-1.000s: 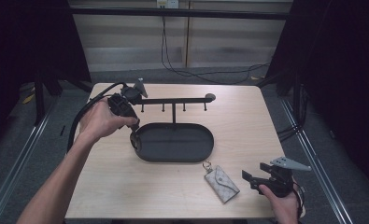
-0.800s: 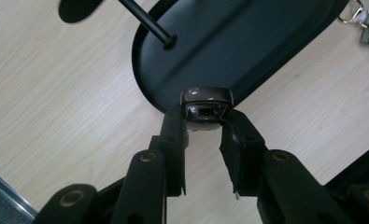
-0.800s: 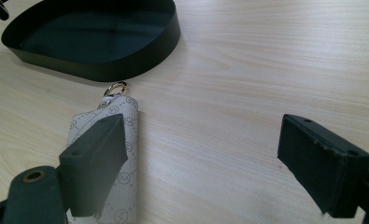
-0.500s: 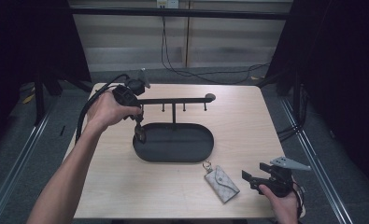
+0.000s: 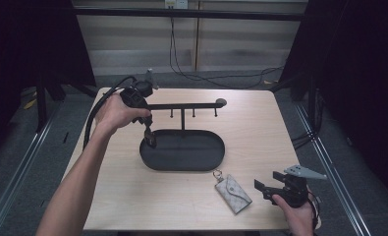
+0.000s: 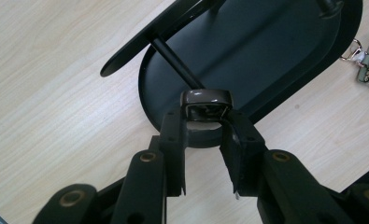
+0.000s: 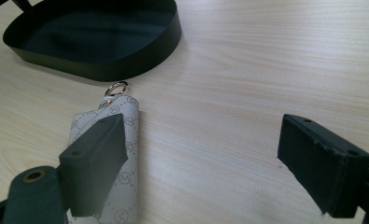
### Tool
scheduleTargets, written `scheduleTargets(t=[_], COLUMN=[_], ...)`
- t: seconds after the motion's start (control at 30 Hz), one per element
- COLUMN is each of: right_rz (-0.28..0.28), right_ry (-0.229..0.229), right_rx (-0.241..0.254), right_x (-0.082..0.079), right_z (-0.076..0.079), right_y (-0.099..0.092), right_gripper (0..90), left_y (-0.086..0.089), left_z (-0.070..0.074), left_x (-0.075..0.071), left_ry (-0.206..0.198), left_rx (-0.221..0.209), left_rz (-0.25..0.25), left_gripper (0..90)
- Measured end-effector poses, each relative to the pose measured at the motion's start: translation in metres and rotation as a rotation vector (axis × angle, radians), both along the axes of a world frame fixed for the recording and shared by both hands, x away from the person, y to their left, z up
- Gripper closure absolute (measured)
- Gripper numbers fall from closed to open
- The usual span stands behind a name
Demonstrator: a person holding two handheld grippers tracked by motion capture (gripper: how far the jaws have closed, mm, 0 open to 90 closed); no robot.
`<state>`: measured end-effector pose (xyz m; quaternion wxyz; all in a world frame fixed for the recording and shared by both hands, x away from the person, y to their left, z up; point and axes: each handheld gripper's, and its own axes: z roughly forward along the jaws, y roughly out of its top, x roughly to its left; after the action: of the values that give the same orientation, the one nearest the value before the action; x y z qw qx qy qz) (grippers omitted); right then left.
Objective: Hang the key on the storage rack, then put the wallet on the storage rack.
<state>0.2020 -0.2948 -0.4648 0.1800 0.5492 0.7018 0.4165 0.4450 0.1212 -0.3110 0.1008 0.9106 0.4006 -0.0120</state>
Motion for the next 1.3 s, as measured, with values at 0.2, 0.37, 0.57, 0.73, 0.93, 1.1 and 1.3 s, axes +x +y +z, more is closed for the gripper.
scheduleTargets(t=[0.2,0.37,0.57,0.73,0.93,1.1,1.3], right_rz=[0.002,0.002,-0.002,0.001,0.0,-0.003,-0.002], right_ry=[-0.002,0.0,0.003,0.003,0.002,0.0,0.002], right_rx=[0.003,0.003,0.013,0.014,0.012,0.007,0.007], right_x=[0.0,0.001,0.001,0.001,0.001,0.001,0.002], right_z=[0.0,0.0,-0.001,0.0,0.0,0.0,-0.001], right_y=[0.0,0.0,-0.001,-0.001,-0.001,-0.001,-0.001], right_gripper=[15.3,15.3,15.3,15.3,15.2,15.3,15.3], left_y=[-0.002,-0.003,-0.003,0.004,0.018,0.029,0.041], left_z=[-0.004,-0.005,-0.003,0.002,0.005,0.0,-0.006], left_x=[0.005,0.005,0.005,0.0,-0.006,-0.012,-0.022], left_ry=[-0.01,-0.021,-0.044,-0.07,-0.102,-0.14,-0.18], left_rx=[0.003,-0.01,-0.032,-0.096,-0.166,-0.207,-0.258], left_rz=[0.025,0.034,0.044,0.05,0.038,0.019,-0.009], left_gripper=[70.7,70.6,62.5,46.5,31.8,25.7,19.2])
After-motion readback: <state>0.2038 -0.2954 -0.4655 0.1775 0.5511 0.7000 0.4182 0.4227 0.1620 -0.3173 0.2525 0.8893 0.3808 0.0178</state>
